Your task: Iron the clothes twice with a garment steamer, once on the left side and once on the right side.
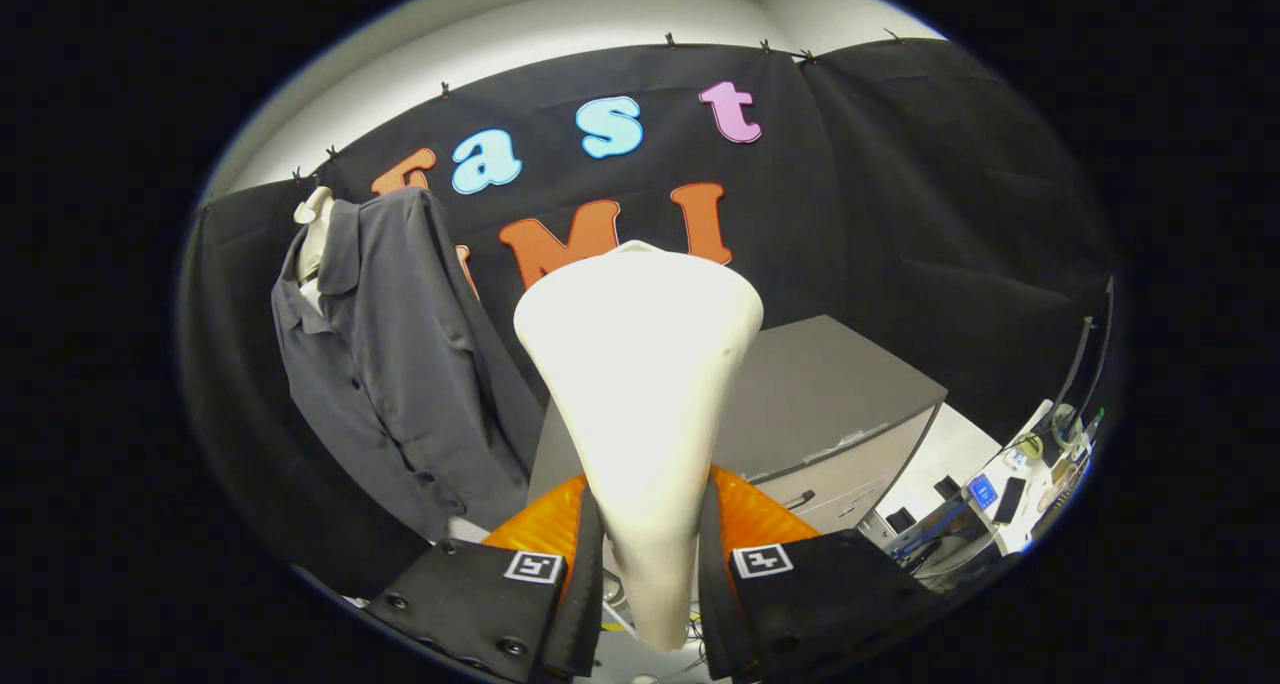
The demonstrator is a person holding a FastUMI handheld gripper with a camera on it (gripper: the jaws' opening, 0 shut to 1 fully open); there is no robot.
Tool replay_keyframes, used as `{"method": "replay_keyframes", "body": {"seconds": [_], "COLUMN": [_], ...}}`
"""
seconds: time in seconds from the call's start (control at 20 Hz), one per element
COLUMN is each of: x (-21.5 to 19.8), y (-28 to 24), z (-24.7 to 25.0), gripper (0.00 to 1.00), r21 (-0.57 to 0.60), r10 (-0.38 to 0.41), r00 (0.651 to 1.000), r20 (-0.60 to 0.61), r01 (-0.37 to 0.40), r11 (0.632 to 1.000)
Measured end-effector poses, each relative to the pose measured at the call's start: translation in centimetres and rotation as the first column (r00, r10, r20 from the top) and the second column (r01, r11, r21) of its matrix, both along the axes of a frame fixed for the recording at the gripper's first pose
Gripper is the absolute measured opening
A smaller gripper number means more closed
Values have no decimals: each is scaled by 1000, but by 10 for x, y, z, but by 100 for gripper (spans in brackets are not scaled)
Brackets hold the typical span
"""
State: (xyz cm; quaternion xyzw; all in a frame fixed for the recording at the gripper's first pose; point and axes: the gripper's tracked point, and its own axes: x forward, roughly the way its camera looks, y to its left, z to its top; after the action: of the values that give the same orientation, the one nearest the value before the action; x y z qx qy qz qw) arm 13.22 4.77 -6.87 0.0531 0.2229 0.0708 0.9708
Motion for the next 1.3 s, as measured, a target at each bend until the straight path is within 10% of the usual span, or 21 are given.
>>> {"method": "replay_keyframes", "body": {"seconds": [0.45,1.3], "x": [-41,-44], "y": [65,205], "z": [13,19], "gripper": [48,48], "r21": [5,-13], "r10": [95,11], "r00": [995,997], "r20": [14,77], "r01": [-95,-10], "r11": [995,1000]}}
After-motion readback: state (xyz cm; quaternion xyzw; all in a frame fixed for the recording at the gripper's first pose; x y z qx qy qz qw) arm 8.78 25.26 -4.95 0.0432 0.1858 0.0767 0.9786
